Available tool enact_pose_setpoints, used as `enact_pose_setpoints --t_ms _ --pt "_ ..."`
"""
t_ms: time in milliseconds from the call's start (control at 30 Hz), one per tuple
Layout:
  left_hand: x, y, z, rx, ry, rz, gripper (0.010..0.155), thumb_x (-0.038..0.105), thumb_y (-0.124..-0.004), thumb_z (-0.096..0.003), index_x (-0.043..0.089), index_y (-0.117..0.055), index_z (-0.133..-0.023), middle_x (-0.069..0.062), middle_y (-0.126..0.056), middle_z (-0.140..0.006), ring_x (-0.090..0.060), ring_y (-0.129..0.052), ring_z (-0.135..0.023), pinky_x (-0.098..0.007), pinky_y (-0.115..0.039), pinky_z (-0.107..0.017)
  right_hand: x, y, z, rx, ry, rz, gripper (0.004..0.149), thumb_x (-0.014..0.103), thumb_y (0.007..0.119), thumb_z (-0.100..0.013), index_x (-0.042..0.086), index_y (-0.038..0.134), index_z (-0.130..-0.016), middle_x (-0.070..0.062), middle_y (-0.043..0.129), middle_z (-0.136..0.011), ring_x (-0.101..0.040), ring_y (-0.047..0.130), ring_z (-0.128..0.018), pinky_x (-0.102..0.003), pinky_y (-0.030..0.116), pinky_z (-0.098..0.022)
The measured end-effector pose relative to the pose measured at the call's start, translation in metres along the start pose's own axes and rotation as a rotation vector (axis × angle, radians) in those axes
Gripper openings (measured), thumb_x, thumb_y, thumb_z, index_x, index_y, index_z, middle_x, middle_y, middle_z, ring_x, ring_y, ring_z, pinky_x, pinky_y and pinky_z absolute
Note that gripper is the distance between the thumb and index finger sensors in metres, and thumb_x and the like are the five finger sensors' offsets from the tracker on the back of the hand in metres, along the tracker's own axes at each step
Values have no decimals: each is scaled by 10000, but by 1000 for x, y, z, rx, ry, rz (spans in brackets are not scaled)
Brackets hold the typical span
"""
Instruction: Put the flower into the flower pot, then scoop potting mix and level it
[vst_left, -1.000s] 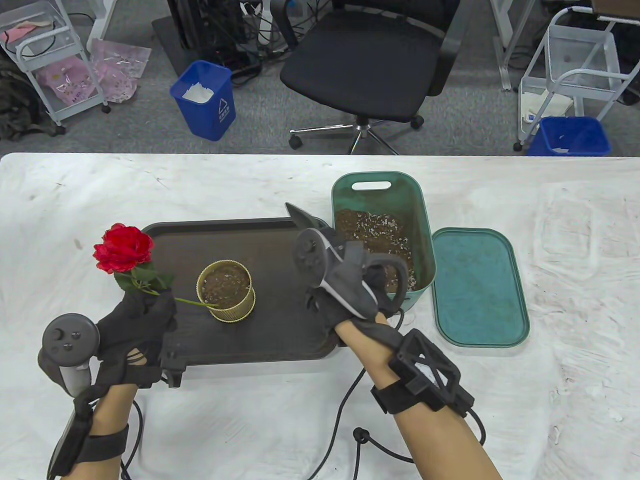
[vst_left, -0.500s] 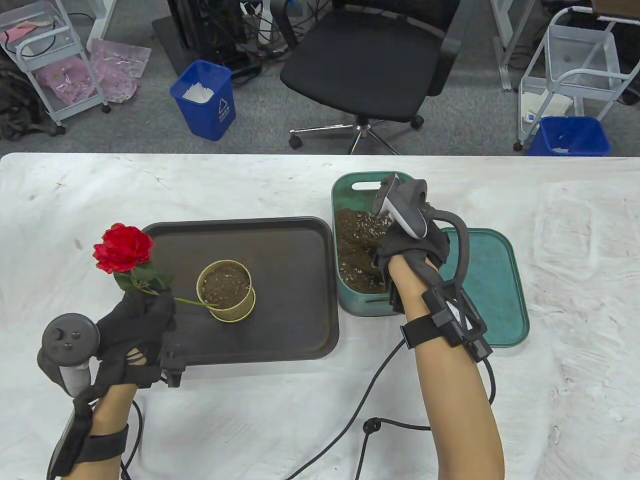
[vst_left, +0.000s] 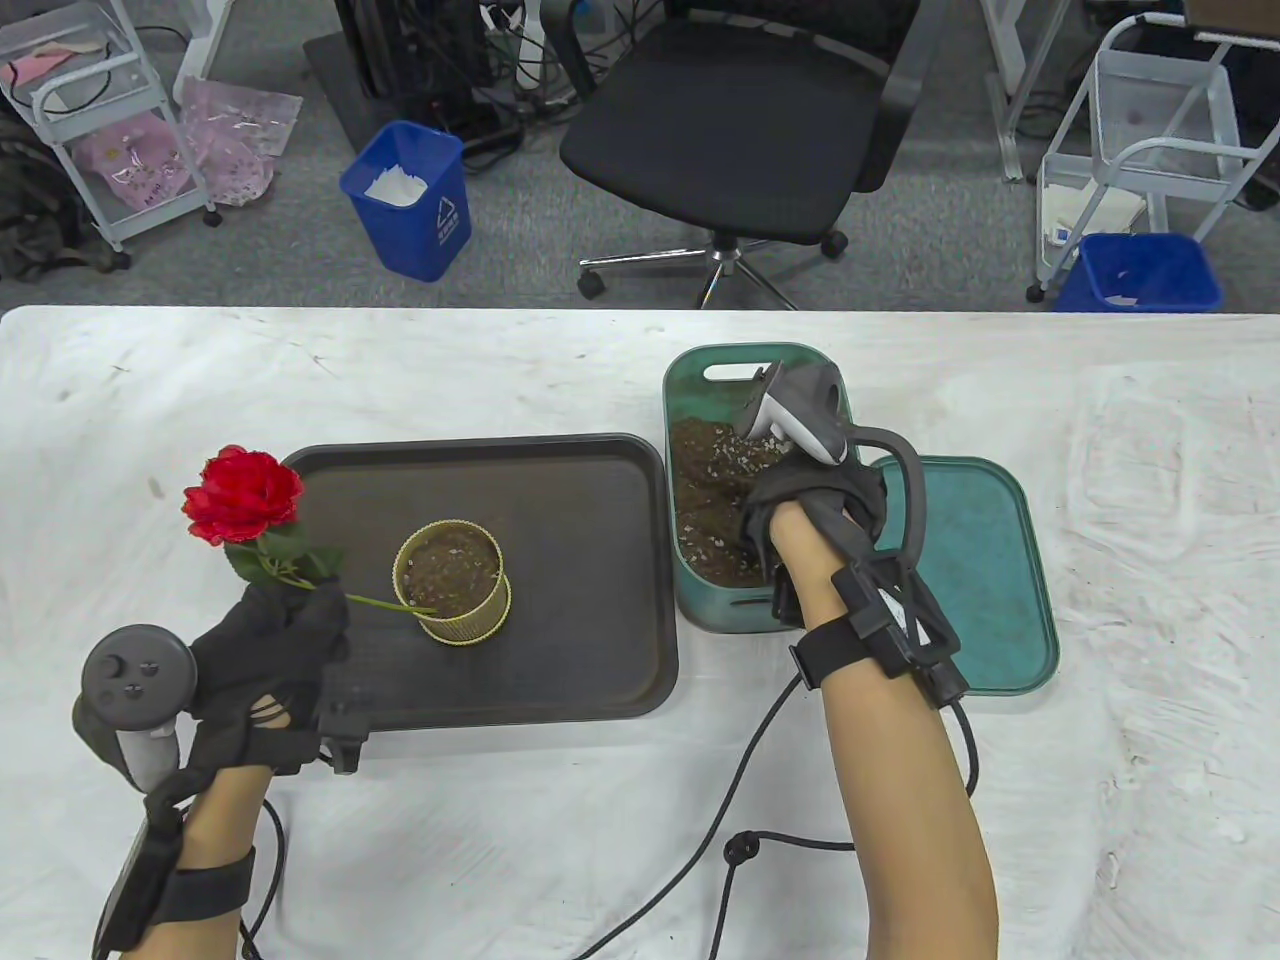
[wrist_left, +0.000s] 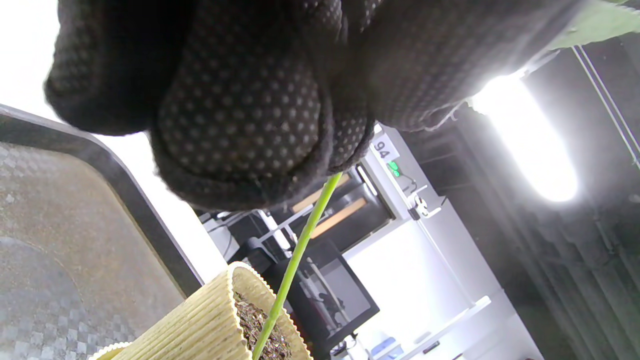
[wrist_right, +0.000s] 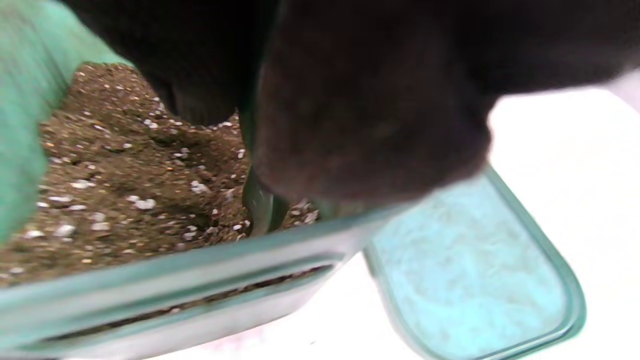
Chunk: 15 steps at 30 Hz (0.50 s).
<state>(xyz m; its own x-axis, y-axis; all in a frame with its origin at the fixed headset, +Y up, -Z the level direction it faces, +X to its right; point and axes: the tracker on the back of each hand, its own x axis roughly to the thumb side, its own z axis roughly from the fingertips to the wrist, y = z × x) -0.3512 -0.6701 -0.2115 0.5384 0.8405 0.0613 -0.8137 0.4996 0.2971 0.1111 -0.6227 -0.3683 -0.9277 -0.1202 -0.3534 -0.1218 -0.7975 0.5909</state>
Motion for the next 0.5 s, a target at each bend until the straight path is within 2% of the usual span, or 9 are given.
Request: enact_pose_setpoints --t_ms 133,500 --pt "1 0 0 0 -3 -2 453 452 -893 -386 192 -891 -757 34 -1039 -575 -152 -1132 -226 -350 -969 -267 -8 5 -9 93 -67 -152 501 348 806 -414 34 851 -801 -136 1037 -453 -226 1031 -95 -351 894 -4" --pt "0 0 0 -1 -3 1 453 451 -893 -387 191 -891 -758 33 -1039 -575 -152 -1133 -226 -350 -969 -267 -18 11 -22 204 -186 -427 516 362 773 -426 21 820 -810 -119 1026 -464 -193 1031 -100 -322 900 -6"
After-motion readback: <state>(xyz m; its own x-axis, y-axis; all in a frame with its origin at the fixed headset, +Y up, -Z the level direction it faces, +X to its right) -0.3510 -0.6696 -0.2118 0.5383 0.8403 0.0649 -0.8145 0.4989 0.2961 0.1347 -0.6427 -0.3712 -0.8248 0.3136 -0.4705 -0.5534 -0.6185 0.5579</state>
